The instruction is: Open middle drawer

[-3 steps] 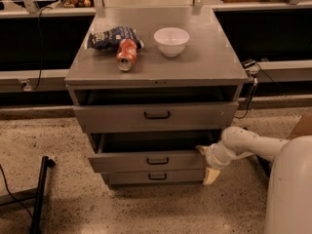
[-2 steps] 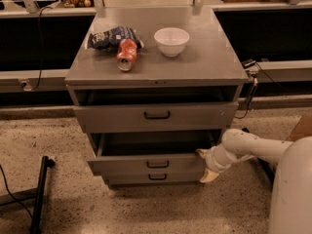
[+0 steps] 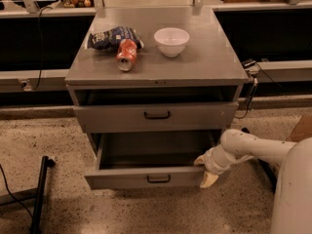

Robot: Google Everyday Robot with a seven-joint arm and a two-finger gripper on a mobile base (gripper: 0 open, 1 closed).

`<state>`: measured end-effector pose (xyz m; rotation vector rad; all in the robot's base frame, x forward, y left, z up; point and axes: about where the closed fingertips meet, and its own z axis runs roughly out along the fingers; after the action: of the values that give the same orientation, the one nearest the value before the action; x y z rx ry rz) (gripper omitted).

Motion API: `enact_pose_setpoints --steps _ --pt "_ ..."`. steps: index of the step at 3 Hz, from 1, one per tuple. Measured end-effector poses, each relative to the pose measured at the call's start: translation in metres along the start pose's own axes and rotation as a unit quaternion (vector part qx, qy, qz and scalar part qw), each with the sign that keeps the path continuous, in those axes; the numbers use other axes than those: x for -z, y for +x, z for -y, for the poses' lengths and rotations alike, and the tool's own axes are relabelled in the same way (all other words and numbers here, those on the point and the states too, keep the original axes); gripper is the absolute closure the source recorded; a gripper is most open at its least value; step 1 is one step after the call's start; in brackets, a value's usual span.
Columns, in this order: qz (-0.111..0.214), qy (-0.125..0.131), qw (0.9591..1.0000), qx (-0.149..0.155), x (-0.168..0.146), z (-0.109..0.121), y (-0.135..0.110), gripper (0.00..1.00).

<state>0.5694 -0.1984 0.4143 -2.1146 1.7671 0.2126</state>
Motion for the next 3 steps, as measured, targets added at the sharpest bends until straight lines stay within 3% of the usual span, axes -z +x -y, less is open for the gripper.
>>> enact_pose_setpoints --steps 1,2,3 --pt "0.001 -0.002 1.0000 0.000 -0.0019 -0.0011 -0.0007 0.07" --pt "0.002 -0.003 1.0000 0.000 -0.0031 -0.0018 -0.0012 0.00" --pt "0.010 -0.016 0.9998 0.000 -0.0043 -0.0086 -0.0040 0.00"
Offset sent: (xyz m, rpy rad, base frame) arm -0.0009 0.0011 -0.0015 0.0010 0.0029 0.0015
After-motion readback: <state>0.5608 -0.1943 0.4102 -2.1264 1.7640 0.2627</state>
